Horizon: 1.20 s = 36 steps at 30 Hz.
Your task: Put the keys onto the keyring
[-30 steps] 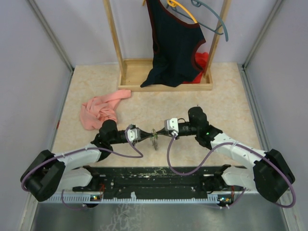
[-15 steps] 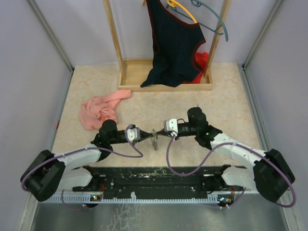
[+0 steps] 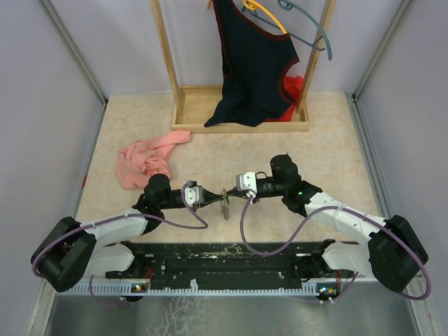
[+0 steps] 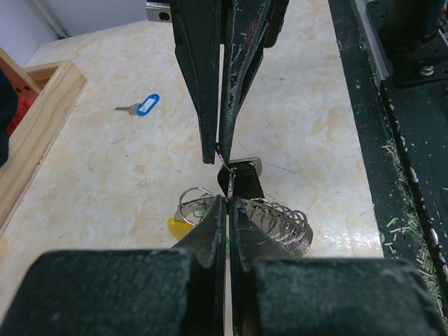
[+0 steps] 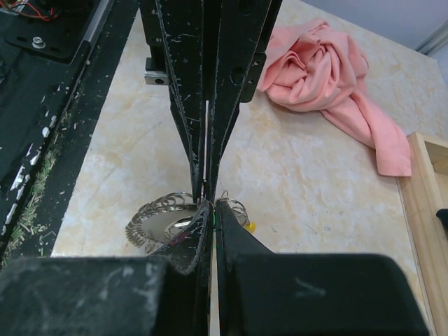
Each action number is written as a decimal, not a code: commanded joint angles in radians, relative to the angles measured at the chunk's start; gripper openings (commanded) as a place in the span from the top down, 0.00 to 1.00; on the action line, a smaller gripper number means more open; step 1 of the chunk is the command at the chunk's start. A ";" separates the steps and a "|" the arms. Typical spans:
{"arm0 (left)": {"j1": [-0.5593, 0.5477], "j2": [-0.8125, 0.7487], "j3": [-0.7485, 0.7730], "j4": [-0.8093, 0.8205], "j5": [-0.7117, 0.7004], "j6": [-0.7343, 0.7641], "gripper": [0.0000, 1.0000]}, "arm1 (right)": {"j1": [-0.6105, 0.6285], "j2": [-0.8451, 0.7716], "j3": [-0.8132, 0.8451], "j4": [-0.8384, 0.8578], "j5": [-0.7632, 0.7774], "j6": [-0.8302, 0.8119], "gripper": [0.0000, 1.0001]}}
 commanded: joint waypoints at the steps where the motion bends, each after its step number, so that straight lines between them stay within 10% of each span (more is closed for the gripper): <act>1: -0.001 0.001 0.027 0.126 0.043 -0.028 0.99 | 0.028 0.007 0.046 0.017 -0.011 -0.012 1.00; 36: -0.002 -0.054 -0.051 0.277 -0.098 -0.234 0.99 | 0.120 -0.089 -0.066 0.117 0.320 -0.006 1.00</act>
